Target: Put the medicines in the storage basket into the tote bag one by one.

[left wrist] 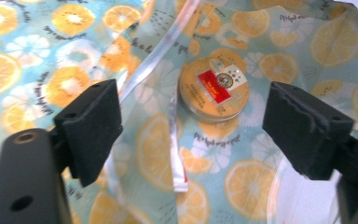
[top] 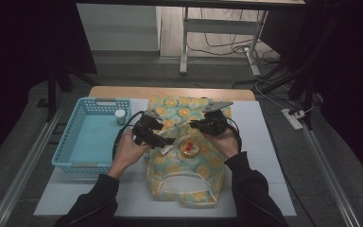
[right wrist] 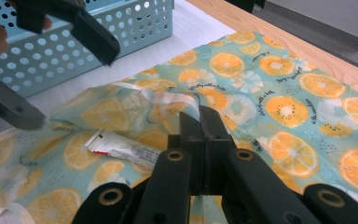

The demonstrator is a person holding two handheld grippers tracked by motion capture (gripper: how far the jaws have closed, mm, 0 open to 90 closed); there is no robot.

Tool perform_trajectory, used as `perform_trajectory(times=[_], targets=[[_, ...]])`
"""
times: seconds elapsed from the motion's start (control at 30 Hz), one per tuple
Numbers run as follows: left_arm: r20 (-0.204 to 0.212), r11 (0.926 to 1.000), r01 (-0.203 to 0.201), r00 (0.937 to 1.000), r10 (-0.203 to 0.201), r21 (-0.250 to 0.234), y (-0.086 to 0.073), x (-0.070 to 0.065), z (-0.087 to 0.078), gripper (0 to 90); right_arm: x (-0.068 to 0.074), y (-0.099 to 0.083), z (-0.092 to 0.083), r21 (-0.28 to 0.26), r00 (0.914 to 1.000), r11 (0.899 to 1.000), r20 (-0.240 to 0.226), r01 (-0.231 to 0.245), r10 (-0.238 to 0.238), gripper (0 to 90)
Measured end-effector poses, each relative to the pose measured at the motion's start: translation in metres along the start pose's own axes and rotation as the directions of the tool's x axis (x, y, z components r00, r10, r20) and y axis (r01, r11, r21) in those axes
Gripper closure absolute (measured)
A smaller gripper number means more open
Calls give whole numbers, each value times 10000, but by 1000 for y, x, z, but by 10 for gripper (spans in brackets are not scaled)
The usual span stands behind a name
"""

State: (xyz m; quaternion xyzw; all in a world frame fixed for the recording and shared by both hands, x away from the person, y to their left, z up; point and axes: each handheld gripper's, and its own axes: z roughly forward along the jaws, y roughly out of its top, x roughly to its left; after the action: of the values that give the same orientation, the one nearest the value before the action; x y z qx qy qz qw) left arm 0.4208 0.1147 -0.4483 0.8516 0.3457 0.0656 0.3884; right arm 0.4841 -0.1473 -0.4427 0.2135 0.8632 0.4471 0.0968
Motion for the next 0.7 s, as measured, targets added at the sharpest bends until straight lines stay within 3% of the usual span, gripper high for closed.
perform_trajectory(times=[0.33, 0.57, 0.7], targets=[[0, 9989, 438, 9990, -438, -141, -15, 15, -24, 41, 1, 0, 1, 36, 10000, 10000, -2, 33, -33, 900], [-233, 9983, 560, 9981, -564, -181, -26, 28, -40, 5, 1, 0, 1, 72, 10000, 10000, -14, 50, -50, 900], [-614, 9985, 548, 9966, -547, -6, -33, 36, -48, 0, 1, 0, 1, 86, 10000, 9999, 3, 56, -56, 900]])
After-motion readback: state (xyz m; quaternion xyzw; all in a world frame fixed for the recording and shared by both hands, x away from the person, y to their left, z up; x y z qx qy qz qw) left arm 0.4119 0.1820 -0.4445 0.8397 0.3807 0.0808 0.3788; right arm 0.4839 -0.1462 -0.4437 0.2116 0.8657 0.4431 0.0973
